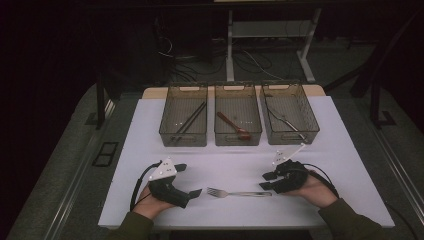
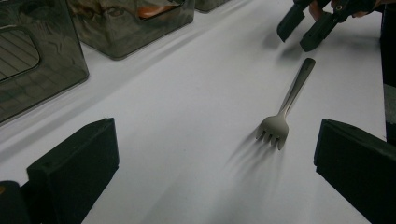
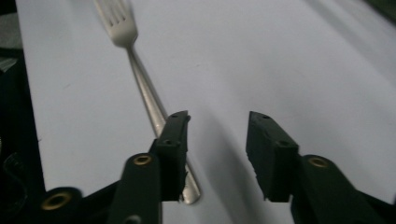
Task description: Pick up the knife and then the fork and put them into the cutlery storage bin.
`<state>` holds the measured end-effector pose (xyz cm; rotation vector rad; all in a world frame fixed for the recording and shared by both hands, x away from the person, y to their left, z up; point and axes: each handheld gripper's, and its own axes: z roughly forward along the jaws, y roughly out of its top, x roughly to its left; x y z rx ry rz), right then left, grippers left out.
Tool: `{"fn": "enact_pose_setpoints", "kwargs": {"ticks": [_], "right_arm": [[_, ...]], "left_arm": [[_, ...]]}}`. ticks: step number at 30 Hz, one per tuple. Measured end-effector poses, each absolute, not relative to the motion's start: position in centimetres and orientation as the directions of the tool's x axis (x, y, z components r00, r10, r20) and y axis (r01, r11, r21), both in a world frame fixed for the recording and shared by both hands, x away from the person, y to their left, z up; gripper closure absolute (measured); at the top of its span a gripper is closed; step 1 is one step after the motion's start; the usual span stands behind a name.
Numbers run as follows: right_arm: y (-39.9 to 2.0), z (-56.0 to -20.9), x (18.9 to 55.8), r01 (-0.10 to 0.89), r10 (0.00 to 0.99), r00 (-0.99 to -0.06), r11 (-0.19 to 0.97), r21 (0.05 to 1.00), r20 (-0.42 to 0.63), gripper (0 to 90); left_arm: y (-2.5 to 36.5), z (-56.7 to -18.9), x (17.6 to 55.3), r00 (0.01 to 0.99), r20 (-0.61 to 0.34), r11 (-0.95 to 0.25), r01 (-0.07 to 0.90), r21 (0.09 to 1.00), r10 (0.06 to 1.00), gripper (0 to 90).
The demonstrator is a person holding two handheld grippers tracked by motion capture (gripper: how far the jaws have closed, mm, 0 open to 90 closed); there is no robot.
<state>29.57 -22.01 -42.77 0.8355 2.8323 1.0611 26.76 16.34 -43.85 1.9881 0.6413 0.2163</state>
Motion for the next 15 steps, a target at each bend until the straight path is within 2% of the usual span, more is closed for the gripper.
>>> {"fn": "enact_pose_setpoints", "kwargs": {"ticks": [6, 13, 15], "right_arm": [[-22.7, -42.4, 29.4, 0.47, 0.489, -0.858, 0.619, 0.629, 0.158, 47.1], [-22.2, -41.5, 29.5, 0.441, 0.443, -0.883, 0.663, 0.605, 0.158, 48.7], [-21.8, -41.3, 29.6, 0.4, 0.412, -0.903, 0.699, 0.593, 0.124, 50.0]], "left_arm": [[16.3, -43.9, 26.8, 0.843, -0.117, -0.365, 0.347, 0.864, 0.525, 0.0], [16.3, -43.9, 26.8, 0.844, -0.118, -0.365, 0.347, 0.864, 0.524, 0.0], [16.2, -43.9, 26.8, 0.844, -0.118, -0.365, 0.347, 0.864, 0.523, 0.0]]}}
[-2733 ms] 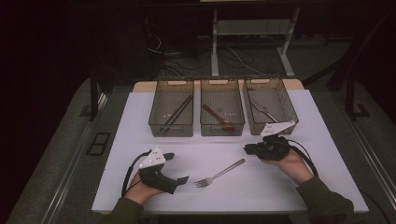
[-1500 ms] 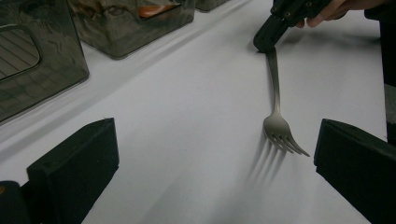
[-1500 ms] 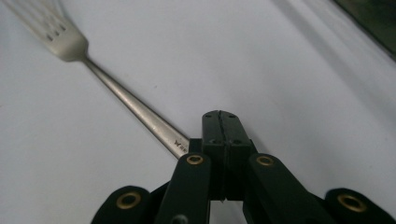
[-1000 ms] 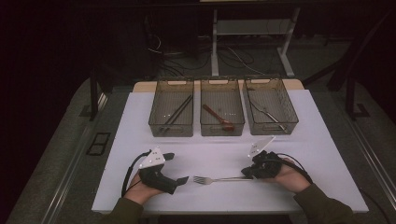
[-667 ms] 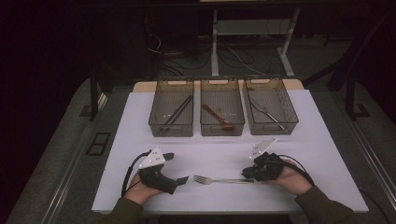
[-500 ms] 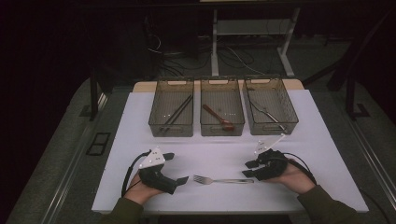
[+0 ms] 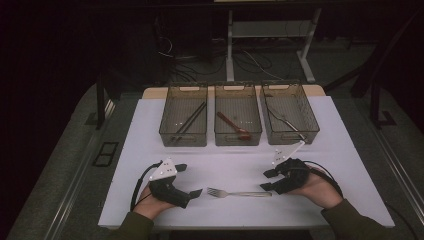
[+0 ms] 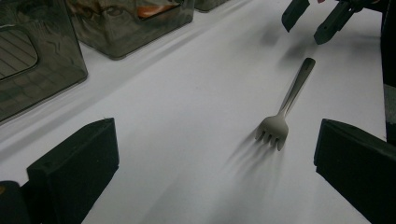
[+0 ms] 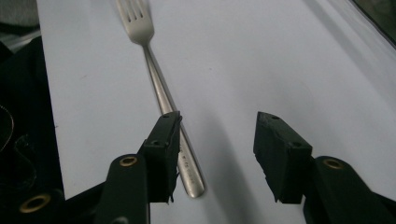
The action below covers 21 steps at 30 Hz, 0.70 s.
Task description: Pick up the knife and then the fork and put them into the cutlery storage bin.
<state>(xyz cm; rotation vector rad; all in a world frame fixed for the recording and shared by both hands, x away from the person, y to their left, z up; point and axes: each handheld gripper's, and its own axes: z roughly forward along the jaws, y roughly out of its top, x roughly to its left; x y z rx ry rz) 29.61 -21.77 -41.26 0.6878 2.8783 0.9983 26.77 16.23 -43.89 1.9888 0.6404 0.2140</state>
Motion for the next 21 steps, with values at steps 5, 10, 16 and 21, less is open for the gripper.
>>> {"fn": "enact_pose_setpoints", "kwargs": {"ticks": [5, 10, 16, 21], "right_arm": [[-19.5, -40.8, 29.5, 0.31, 0.327, -0.942, 0.772, 0.555, 0.072, 53.0], [-17.1, -40.8, 29.4, 0.219, 0.237, -0.971, 0.844, 0.489, 0.026, 58.0], [-15.0, -40.8, 29.6, 0.177, 0.185, -0.982, 0.888, 0.424, 0.022, 64.4], [-13.0, -41.1, 29.7, 0.131, 0.13, -0.991, 0.926, 0.353, 0.025, 68.9]], "left_arm": [[16.1, -43.9, 26.8, 0.845, -0.118, -0.365, 0.346, 0.864, 0.522, 0.0], [16.1, -44.0, 26.8, 0.845, -0.116, -0.368, 0.345, 0.864, 0.522, 0.0], [16.1, -44.0, 26.8, 0.846, -0.117, -0.369, 0.347, 0.862, 0.521, 0.0], [16.1, -44.0, 26.8, 0.846, -0.118, -0.369, 0.347, 0.862, 0.52, 0.0]]}}
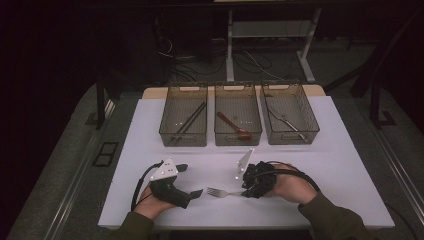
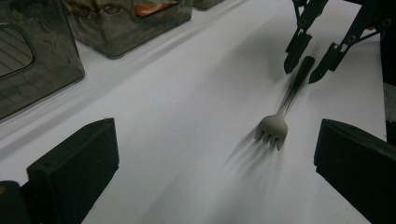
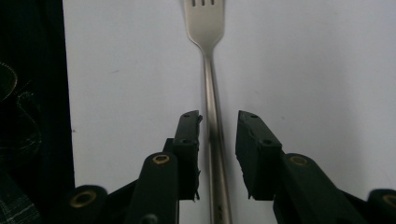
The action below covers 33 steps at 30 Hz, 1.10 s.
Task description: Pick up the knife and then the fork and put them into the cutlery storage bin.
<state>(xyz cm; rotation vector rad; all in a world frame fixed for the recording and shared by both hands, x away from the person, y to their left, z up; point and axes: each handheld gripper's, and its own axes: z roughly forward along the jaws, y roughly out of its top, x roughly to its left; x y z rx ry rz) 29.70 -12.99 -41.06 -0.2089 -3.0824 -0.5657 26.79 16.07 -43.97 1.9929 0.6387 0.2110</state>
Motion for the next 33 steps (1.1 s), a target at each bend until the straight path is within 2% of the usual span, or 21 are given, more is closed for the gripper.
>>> {"fn": "enact_pose_setpoints", "kwargs": {"ticks": [8, 20, 28, 33], "right_arm": [[-10.5, -41.6, 30.0, 0.071, 0.07, -0.997, 0.963, 0.26, 0.013, 75.6], [-9.1, -41.7, 30.0, 0.017, 0.016, -1.0, 0.987, 0.161, 0.006, 81.4], [-8.8, -41.7, 30.0, 0.001, 0.001, -1.0, 0.99, 0.144, -0.004, 83.3], [-9.6, -41.4, 30.5, 0.039, 0.038, -0.999, 0.981, 0.188, 0.008, 83.4]], "left_arm": [[16.2, -44.0, 26.8, 0.847, -0.117, -0.368, 0.345, 0.863, 0.519, 0.0], [16.2, -43.9, 26.8, 0.848, -0.114, -0.372, 0.343, 0.862, 0.517, 0.0], [16.1, -43.9, 26.8, 0.847, -0.117, -0.37, 0.345, 0.863, 0.518, 0.0], [16.2, -44.0, 26.8, 0.848, -0.117, -0.368, 0.344, 0.864, 0.518, 0.0]]}}
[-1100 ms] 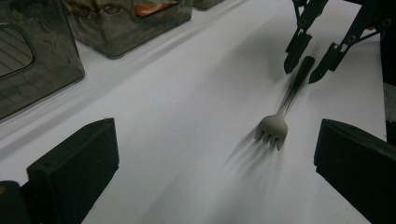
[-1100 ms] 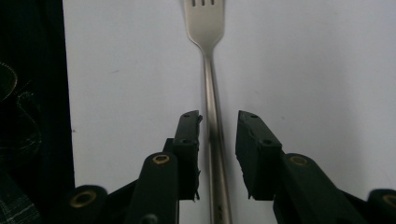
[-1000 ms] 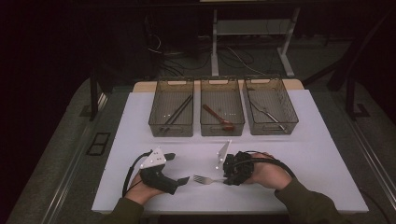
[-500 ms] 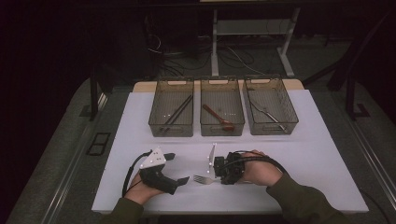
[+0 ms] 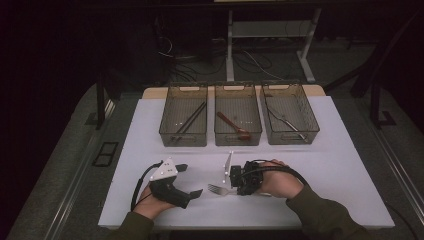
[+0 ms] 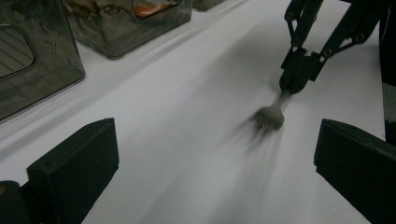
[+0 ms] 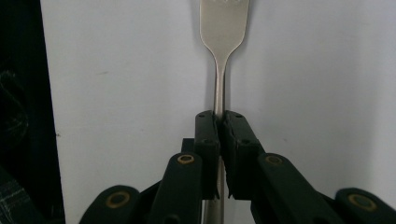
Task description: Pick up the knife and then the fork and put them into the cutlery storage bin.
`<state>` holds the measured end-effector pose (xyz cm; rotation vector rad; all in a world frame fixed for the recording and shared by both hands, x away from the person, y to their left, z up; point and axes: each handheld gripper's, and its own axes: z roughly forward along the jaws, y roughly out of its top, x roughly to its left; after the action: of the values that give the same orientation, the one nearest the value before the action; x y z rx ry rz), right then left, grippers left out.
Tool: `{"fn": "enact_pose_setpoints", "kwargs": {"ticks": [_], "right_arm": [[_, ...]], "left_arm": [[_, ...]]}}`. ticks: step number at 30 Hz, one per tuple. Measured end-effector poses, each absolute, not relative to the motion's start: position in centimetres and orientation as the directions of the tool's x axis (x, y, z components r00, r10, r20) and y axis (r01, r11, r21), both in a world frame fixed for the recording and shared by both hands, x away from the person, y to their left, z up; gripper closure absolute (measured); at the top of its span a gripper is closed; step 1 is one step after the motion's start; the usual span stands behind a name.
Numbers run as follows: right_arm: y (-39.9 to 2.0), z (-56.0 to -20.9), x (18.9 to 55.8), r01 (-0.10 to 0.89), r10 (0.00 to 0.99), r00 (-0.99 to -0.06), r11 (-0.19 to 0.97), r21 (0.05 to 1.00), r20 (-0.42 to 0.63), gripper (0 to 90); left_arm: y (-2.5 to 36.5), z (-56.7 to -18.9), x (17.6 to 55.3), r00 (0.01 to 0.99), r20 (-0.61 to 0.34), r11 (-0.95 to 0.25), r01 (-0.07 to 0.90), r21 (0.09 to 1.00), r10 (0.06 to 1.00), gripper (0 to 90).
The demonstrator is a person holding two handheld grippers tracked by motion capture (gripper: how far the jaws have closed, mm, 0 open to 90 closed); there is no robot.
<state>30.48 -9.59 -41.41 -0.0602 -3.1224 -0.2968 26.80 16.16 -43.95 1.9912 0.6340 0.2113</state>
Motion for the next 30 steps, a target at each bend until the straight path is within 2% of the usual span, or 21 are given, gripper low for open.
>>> {"fn": "enact_pose_setpoints", "kwargs": {"ticks": [7, 13, 18, 27, 30], "right_arm": [[-12.3, -39.7, 31.4, 0.15, 0.145, -0.989, 0.938, 0.314, 0.039, 83.4], [-15.2, -38.6, 32.1, 0.237, 0.234, -0.97, 0.863, 0.445, 0.063, 83.3], [-17.0, -38.0, 32.8, 0.304, 0.318, -0.946, 0.8, 0.517, 0.065, 83.3], [-20.8, -35.9, 33.9, 0.418, 0.459, -0.88, 0.621, 0.663, 0.125, 83.3], [-21.9, -35.6, 34.2, 0.426, 0.482, -0.866, 0.579, 0.695, 0.129, 83.3]], "left_arm": [[16.1, -43.9, 26.8, 0.848, -0.114, -0.371, 0.342, 0.863, 0.517, 0.0], [16.1, -43.9, 26.8, 0.849, -0.113, -0.371, 0.34, 0.864, 0.516, 0.0], [16.0, -44.0, 26.8, 0.853, -0.11, -0.375, 0.336, 0.864, 0.51, 0.0], [16.1, -44.0, 26.8, 0.852, -0.114, -0.375, 0.34, 0.863, 0.511, 0.0], [16.1, -44.0, 26.8, 0.852, -0.115, -0.375, 0.34, 0.863, 0.51, 0.0]]}}
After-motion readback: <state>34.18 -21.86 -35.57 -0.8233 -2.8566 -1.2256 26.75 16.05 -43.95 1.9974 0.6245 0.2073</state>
